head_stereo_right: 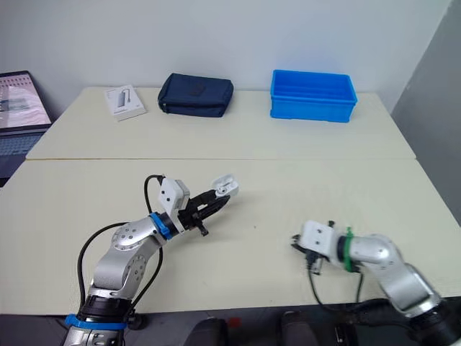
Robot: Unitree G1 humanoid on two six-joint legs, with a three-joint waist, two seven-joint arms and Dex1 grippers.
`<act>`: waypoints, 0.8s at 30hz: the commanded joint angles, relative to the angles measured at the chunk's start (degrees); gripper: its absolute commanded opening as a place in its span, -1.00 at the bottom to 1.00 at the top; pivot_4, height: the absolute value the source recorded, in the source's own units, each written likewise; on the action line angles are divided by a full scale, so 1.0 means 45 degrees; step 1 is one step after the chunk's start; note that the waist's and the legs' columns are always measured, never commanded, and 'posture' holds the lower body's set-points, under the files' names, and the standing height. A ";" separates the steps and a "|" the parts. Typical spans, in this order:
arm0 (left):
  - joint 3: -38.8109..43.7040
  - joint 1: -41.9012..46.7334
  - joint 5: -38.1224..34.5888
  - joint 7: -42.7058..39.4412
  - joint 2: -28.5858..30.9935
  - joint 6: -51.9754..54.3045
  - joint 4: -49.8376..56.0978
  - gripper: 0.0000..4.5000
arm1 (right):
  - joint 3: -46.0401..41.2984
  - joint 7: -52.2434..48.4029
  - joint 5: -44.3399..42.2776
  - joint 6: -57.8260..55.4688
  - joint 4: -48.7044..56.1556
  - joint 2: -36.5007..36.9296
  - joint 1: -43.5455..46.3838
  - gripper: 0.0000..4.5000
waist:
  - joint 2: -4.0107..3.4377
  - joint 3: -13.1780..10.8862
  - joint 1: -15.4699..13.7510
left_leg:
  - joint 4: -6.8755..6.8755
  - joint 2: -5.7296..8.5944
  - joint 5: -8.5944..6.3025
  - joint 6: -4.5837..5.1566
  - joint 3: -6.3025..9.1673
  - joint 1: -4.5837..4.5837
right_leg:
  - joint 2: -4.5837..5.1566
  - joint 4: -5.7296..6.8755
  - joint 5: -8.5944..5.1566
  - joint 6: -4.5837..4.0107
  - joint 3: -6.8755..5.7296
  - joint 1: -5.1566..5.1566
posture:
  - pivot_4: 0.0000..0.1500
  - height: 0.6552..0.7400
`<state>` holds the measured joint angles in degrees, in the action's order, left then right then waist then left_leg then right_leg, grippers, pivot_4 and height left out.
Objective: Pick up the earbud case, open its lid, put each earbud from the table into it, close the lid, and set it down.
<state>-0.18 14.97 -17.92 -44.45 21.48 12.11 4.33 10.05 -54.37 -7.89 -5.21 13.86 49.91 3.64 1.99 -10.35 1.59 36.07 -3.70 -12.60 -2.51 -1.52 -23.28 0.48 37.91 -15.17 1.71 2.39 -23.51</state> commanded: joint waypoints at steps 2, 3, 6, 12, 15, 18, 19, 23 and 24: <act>-0.0056 0.0080 -0.0253 -0.0078 -0.0006 -0.0097 0.0565 -0.65 | -0.1445 -0.2053 -0.1169 0.2231 -0.1287 0.0832 -0.0608 -0.89 | 0.0000 0.0000 0.0038 | 0.0002 -0.0001 0.0000 0.0001 0.0000 0.0005 | -0.0002 0.0004 0.0000 0.0000 0.0005 0.0001 | 1.00 0.90; -0.0076 0.0100 -0.0254 -0.0085 -0.0007 -0.0084 0.0561 -0.65 | -0.1527 -0.2397 -0.1244 0.2555 -0.1586 0.0928 -0.0639 -0.89 | 0.0000 -0.0001 0.0048 | 0.0006 0.0000 0.0000 0.0001 -0.0001 0.0012 | -0.0003 0.0010 0.0001 0.0000 0.0008 0.0005 | 1.00 0.90; -0.0107 0.0145 -0.0274 -0.0076 0.0004 -0.0022 0.0599 -0.65 | -0.1622 -0.2948 -0.1364 0.2991 -0.2353 0.0915 -0.0471 -0.89 | 0.0004 -0.0003 0.0048 | 0.0007 0.0001 0.0000 0.0000 -0.0004 0.0066 | -0.0003 0.0016 0.0010 0.0002 0.0013 0.0051 | 1.00 0.90; -0.0124 0.0057 -0.0315 -0.0069 0.0042 0.0093 0.0741 -0.65 | -0.1400 -0.3888 -0.1233 0.3593 -0.3637 0.0780 -0.0020 -0.89 | 0.0003 -0.0003 0.0046 | 0.0014 0.0003 0.0002 -0.0001 -0.0014 0.0075 | 0.0000 0.0017 0.0024 0.0007 0.0024 0.0060 | 1.00 0.90; -0.0115 -0.0041 -0.0318 -0.0022 0.0034 0.0162 0.0857 -0.65 | -0.1348 -0.4174 -0.1181 0.3835 -0.4149 0.0650 0.0204 -0.89 | 0.0004 -0.0002 0.0030 | 0.0011 0.0001 0.0002 -0.0001 -0.0013 0.0074 | -0.0001 0.0016 0.0023 0.0008 0.0021 0.0060 | 1.00 0.90; -0.0088 -0.0114 -0.0310 0.0012 0.0033 0.0227 0.0950 -0.65 | -0.1363 -0.4452 -0.1179 0.4020 -0.4459 0.0602 0.0348 -0.89 | 0.0002 -0.0002 0.0030 | 0.0010 0.0001 0.0001 -0.0001 -0.0014 0.0074 | -0.0001 0.0016 0.0023 0.0009 0.0024 0.0060 | 1.00 0.90; -0.0084 -0.0130 -0.0304 0.0024 0.0028 0.0239 0.0969 -0.65 | -0.1365 -0.4530 -0.1160 0.4077 -0.4583 0.0590 0.0392 -0.89 | 0.0002 -0.0002 0.0029 | 0.0010 0.0001 0.0001 -0.0001 -0.0015 0.0075 | -0.0001 0.0016 0.0023 0.0009 0.0025 0.0060 | 1.00 0.90; -0.0095 -0.0148 -0.0295 0.0062 -0.0011 0.0268 0.1018 -0.65 | -0.1332 -0.4718 -0.1029 0.4173 -0.5191 0.0507 0.0562 -0.74 | 0.0002 -0.0001 0.0018 | 0.0017 0.0003 0.0002 -0.0002 -0.0016 0.0077 | 0.0001 0.0021 0.0025 0.0010 0.0023 0.0065 | 1.00 0.90; -0.0100 -0.0145 -0.0297 0.0068 -0.0020 0.0274 0.1023 -0.65 | -0.1334 -0.4737 -0.1004 0.4216 -0.5317 0.0486 0.0590 -0.56 | 0.0002 -0.0001 0.0018 | 0.0018 0.0002 0.0002 -0.0002 -0.0015 0.0077 | 0.0002 0.0020 0.0025 0.0011 0.0023 0.0068 | 1.00 0.90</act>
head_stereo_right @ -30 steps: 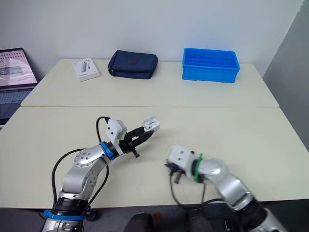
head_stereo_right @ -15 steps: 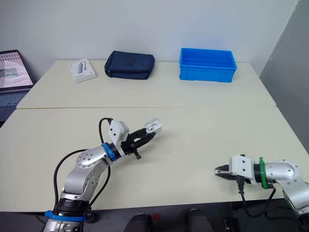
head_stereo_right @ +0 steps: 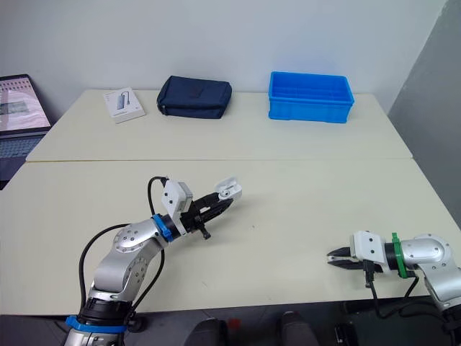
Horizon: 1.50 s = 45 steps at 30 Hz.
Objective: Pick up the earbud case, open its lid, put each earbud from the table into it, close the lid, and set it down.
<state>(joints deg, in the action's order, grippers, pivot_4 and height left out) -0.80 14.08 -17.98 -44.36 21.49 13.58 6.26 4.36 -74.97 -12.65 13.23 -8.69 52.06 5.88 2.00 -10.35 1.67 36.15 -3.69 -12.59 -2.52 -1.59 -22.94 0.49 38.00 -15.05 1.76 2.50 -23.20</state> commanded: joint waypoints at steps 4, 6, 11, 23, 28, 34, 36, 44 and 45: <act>0.0024 0.0053 -0.0285 0.0032 -0.0027 -0.0049 0.0580 -0.65 | -0.0079 -0.0215 0.0226 0.0658 -0.0669 -0.0004 0.0143 0.00 | -0.0002 0.0002 -0.0004 | 0.0000 0.0000 0.0000 0.0000 -0.0001 0.0000 | 0.0000 0.0000 0.0000 0.0001 -0.0001 0.0002 | 1.00 0.90; 0.0008 0.0023 -0.0286 0.0006 -0.0027 -0.0055 0.0569 -0.65 | -0.0160 -0.0212 0.0218 0.0920 -0.0731 0.0050 0.0106 0.15 | -0.0002 0.0001 -0.0004 | -0.0001 -0.0001 0.0000 0.0000 -0.0001 0.0000 | 0.0000 -0.0001 0.0000 0.0001 -0.0001 0.0002 | 1.00 0.90; -0.0006 -0.0082 -0.0277 -0.0084 -0.0024 -0.0151 0.0471 -0.65 | -0.0651 -0.0140 -0.0129 0.0861 0.0106 0.0421 -0.0204 0.15 | -0.0004 0.0002 -0.0008 | -0.0001 0.0000 0.0000 0.0000 -0.0002 0.0000 | 0.0002 -0.0001 0.0000 0.0001 -0.0001 0.0002 | 1.00 0.90; -0.0013 -0.0236 -0.0287 -0.0185 -0.0054 -0.0251 0.0349 -0.65 | -0.2522 0.1695 -0.1199 -0.3294 0.4691 0.1348 -0.0983 -0.26 | -0.0010 0.0006 -0.0008 | 0.0010 0.0001 0.0001 -0.0003 0.0001 0.0005 | 0.0004 0.0013 0.0002 0.0004 0.0003 0.0005 | 1.00 0.90; -0.0099 -0.0216 -0.0253 -0.0215 -0.0111 -0.0250 0.0348 -0.65 | -0.1863 0.2221 0.0302 -0.3114 0.4434 0.1365 -0.0934 -1.00 | -0.0011 0.0006 -0.0008 | 0.0013 0.0004 0.0001 -0.0002 -0.0010 0.0002 | 0.0009 0.0007 0.0003 0.0007 0.0005 0.0003 | 1.00 0.90; -0.0086 -0.0229 -0.0248 -0.0217 -0.0115 -0.0263 0.0317 -0.65 | -0.1379 0.2508 0.1270 -0.2555 0.3913 0.1182 -0.1163 -1.00 | -0.0011 0.0006 -0.0005 | 0.0011 0.0001 0.0001 -0.0002 -0.0008 0.0003 | 0.0004 0.0012 0.0003 0.0006 0.0006 0.0000 | 1.00 0.90; -0.0078 -0.0257 -0.0254 -0.0224 -0.0100 -0.0268 0.0315 -0.65 | -0.1275 0.2451 0.1393 -0.2364 0.3877 0.1215 -0.1287 -1.00 | -0.0011 0.0006 -0.0005 | 0.0012 0.0002 0.0001 -0.0002 -0.0011 0.0003 | 0.0005 0.0012 0.0003 0.0006 0.0008 0.0000 | 1.00 0.90; -0.0112 -0.0199 -0.0227 -0.0235 -0.0145 -0.0299 0.0219 -0.65 | -0.1149 0.2223 0.1191 -0.2606 0.4397 0.1206 -0.1714 -1.00 | -0.0011 0.0006 -0.0003 | 0.0013 0.0002 0.0001 -0.0002 -0.0009 0.0004 | 0.0005 0.0017 0.0004 0.0007 0.0009 0.0001 | 1.00 0.90; -0.0112 -0.0182 -0.0220 -0.0243 -0.0151 -0.0308 0.0187 -0.65 | -0.1160 0.2173 0.1184 -0.2558 0.4406 0.1226 -0.1789 -1.00 | -0.0011 0.0006 -0.0005 | 0.0014 0.0002 0.0001 -0.0002 -0.0008 0.0004 | 0.0005 0.0018 0.0004 0.0007 0.0007 0.0001 | 1.00 0.90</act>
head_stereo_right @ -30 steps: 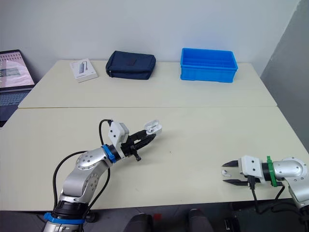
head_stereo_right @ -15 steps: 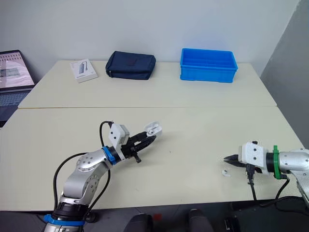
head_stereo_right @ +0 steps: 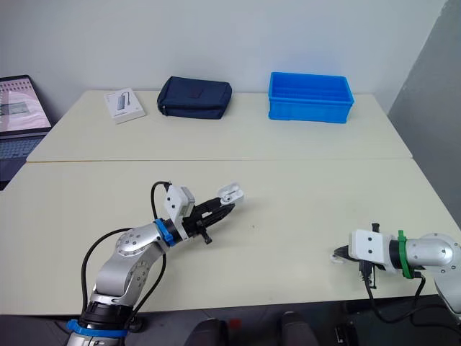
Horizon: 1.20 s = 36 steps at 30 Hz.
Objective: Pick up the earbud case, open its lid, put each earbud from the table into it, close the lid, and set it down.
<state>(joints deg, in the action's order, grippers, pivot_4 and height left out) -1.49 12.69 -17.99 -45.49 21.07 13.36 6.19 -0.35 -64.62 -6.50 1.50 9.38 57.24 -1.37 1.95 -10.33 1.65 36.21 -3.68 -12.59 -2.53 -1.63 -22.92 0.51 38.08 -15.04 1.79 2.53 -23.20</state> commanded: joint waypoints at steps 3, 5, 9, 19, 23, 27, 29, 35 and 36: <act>0.0052 0.0146 -0.0215 -0.0019 -0.0054 -0.0279 0.0155 -0.65 | -0.0173 -0.0200 -0.0217 0.0055 0.0488 0.0087 -0.0312 -1.00 | 0.0000 0.0000 -0.0002 | 0.0001 0.0000 0.0000 0.0000 0.0001 0.0000 | 0.0000 -0.0001 0.0000 0.0000 0.0000 0.0001 | 1.00 0.90; 0.0049 0.0144 -0.0211 -0.0021 -0.0056 -0.0287 0.0151 -0.65 | -0.0224 -0.0263 -0.0296 0.0041 0.0599 0.0110 -0.0393 -1.00 | 0.0000 0.0000 -0.0001 | 0.0001 0.0000 0.0000 0.0000 0.0000 -0.0001 | 0.0000 -0.0002 0.0000 0.0000 0.0001 0.0001 | 1.00 0.90; 0.0052 0.0139 -0.0207 -0.0042 -0.0053 -0.0323 0.0119 -0.65 | -0.0308 -0.0196 -0.0269 0.0073 0.0734 0.0106 -0.0468 -1.00 | 0.0000 0.0000 0.0000 | 0.0001 0.0000 0.0000 0.0000 0.0001 0.0002 | -0.0001 0.0003 0.0000 0.0000 -0.0001 0.0001 | 1.00 0.90; 0.0075 0.0063 -0.0207 -0.0032 -0.0050 -0.0415 0.0097 -0.65 | -0.2295 0.0275 -0.1523 -0.2621 0.2196 0.0406 -0.0813 -0.72 | -0.0001 0.0000 -0.0005 | 0.0007 0.0000 0.0000 0.0000 0.0002 0.0000 | 0.0000 0.0005 0.0000 0.0000 -0.0001 0.0002 | 1.00 0.90; 0.0067 0.0010 -0.0246 -0.0051 -0.0043 -0.0416 0.0125 -0.65 | -0.3329 0.0862 -0.2819 -0.5507 0.4413 0.0123 -0.1946 -0.07 | 0.0001 0.0003 -0.0035 | 0.0006 -0.0001 0.0000 0.0000 0.0007 -0.0005 | 0.0000 0.0002 0.0000 0.0001 -0.0005 0.0002 | 1.00 0.90; 0.0001 0.0028 -0.0249 -0.0040 -0.0082 -0.0451 0.0098 -0.65 | -0.3172 0.2986 -0.3268 -0.8388 0.6711 -0.0931 -0.2798 0.53 | 0.0002 0.0006 -0.0031 | 0.0006 -0.0003 -0.0001 -0.0001 0.0010 -0.0006 | -0.0001 0.0005 0.0000 0.0001 -0.0005 0.0002 | 1.00 0.90; -0.0024 0.0056 -0.0236 -0.0021 -0.0108 -0.0461 0.0082 -0.65 | -0.3020 0.3672 -0.3219 -0.9117 0.7220 -0.1327 -0.2965 0.55 | 0.0001 0.0006 -0.0030 | 0.0014 -0.0001 0.0000 -0.0001 0.0010 -0.0005 | -0.0001 0.0009 0.0001 0.0001 -0.0003 0.0003 | 1.00 0.90; -0.0079 0.0129 -0.0224 -0.0047 -0.0168 -0.0433 0.0078 -0.65 | -0.1966 0.5584 -0.2396 -0.9651 0.7617 -0.2678 -0.3581 0.55 | 0.0017 0.0017 -0.0025 | 0.0038 0.0000 0.0000 -0.0001 0.0003 -0.0009 | 0.0003 0.0006 0.0012 0.0005 0.0003 0.0006 | 1.00 0.90; -0.0077 0.0140 -0.0219 -0.0054 -0.0171 -0.0431 0.0069 -0.65 | -0.1839 0.5703 -0.2313 -0.9604 0.7583 -0.2764 -0.3608 0.55 | 0.0017 0.0017 -0.0016 | 0.0041 0.0000 -0.0001 -0.0001 0.0001 -0.0009 | 0.0003 0.0006 0.0012 0.0005 0.0006 0.0006 | 1.00 0.90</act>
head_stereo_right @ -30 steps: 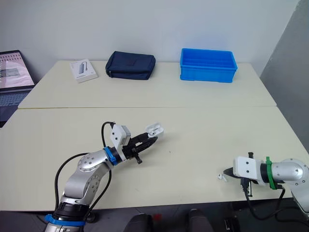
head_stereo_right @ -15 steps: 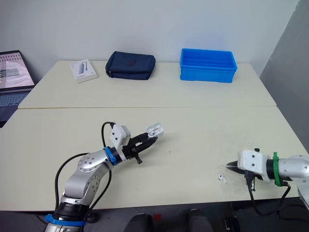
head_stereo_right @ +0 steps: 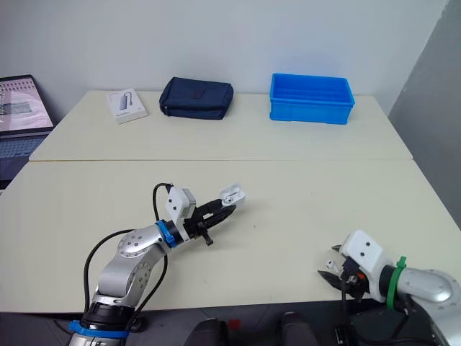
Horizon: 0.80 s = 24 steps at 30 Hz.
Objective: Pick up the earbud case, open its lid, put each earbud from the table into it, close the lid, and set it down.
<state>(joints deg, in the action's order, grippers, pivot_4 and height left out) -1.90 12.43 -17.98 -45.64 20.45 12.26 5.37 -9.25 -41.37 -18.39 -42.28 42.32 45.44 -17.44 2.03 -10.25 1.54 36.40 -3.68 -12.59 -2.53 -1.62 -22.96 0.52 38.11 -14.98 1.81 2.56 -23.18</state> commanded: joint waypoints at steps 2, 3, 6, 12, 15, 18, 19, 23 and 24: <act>0.0005 0.0237 -0.0205 -0.0007 -0.0046 -0.0172 0.0244 -0.65 | 0.0413 0.0780 0.0510 0.0226 0.0091 -0.0339 -0.0084 0.55 | 0.0000 0.0000 0.0010 | 0.0000 0.0000 0.0000 0.0000 0.0000 0.0001 | 0.0000 0.0001 0.0001 -0.0001 0.0000 0.0000 | 1.00 0.90; 0.0003 0.0253 -0.0201 0.0005 -0.0054 -0.0164 0.0243 -0.65 | 0.0475 0.0939 0.0581 0.0213 0.0029 -0.0451 -0.0090 0.55 | 0.0000 0.0001 0.0009 | 0.0000 -0.0001 0.0000 0.0000 0.0004 0.0000 | -0.0001 0.0001 0.0001 -0.0001 -0.0004 0.0000 | 1.00 0.90; 0.0007 0.0261 -0.0192 0.0025 -0.0054 -0.0145 0.0261 -0.65 | 0.0573 0.1194 0.0689 0.0163 -0.0192 -0.0588 -0.0107 0.55 | 0.0000 0.0001 0.0009 | 0.0000 -0.0001 0.0000 0.0001 0.0005 -0.0001 | -0.0003 0.0000 0.0000 -0.0001 -0.0004 0.0000 | 1.00 0.90; 0.0059 0.0165 -0.0205 0.0086 -0.0007 -0.0057 0.0418 -0.65 | 0.0595 0.0904 0.1061 0.0918 -0.0736 -0.0226 -0.0495 -0.22 | 0.0000 0.0001 0.0009 | 0.0000 -0.0002 0.0000 0.0001 0.0005 -0.0005 | -0.0002 -0.0003 0.0000 -0.0001 -0.0005 -0.0001 | 1.00 0.90; 0.0072 0.0156 -0.0209 0.0116 -0.0009 -0.0042 0.0445 -0.65 | 0.0910 0.0781 0.1679 0.1803 -0.1066 0.0145 -0.0580 -0.71 | 0.0003 0.0004 0.0014 | 0.0000 -0.0001 0.0000 0.0001 0.0003 -0.0002 | -0.0002 -0.0002 0.0001 -0.0001 -0.0003 0.0000 | 1.00 0.90; 0.0076 0.0158 -0.0208 0.0134 -0.0015 -0.0044 0.0445 -0.65 | 0.1159 0.0827 0.2088 0.2427 -0.1283 0.0223 -0.0457 -0.82 | 0.0008 0.0008 0.0014 | 0.0003 0.0000 0.0000 0.0001 0.0004 -0.0002 | -0.0002 -0.0001 0.0001 -0.0001 -0.0003 0.0000 | 1.00 0.90; 0.0079 0.0157 -0.0211 0.0139 -0.0016 -0.0043 0.0447 -0.65 | 0.1206 0.0848 0.2116 0.2482 -0.1303 0.0192 -0.0392 -0.82 | 0.0014 0.0012 0.0013 | 0.0004 -0.0001 0.0000 0.0001 0.0004 -0.0001 | -0.0002 -0.0001 0.0002 -0.0001 -0.0003 0.0000 | 1.00 0.90; 0.0080 0.0154 -0.0208 0.0163 -0.0012 -0.0035 0.0462 -0.65 | 0.1137 0.0640 0.2133 0.2842 -0.1377 0.0268 -0.0309 -0.82 | 0.0025 0.0021 0.0014 | 0.0004 -0.0002 0.0000 0.0001 0.0005 -0.0002 | -0.0003 -0.0001 0.0002 -0.0002 -0.0004 0.0000 | 1.00 0.90; 0.0078 0.0156 -0.0210 0.0173 -0.0012 -0.0029 0.0465 -0.65 | 0.1012 0.0493 0.2094 0.3032 -0.1423 0.0350 -0.0244 -0.82 | 0.0025 0.0021 0.0014 | 0.0004 -0.0001 0.0000 0.0001 0.0005 -0.0002 | -0.0003 -0.0001 0.0002 -0.0002 -0.0004 0.0000 | 1.00 0.90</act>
<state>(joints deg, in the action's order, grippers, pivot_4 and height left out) -1.89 12.73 -17.98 -45.11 20.31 12.38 5.37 -3.41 -38.22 -9.09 -30.25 35.76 46.30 -19.02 2.14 -10.15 1.61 36.42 -3.69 -12.59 -2.53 -1.60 -22.97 0.51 38.11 -14.97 1.80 2.54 -23.17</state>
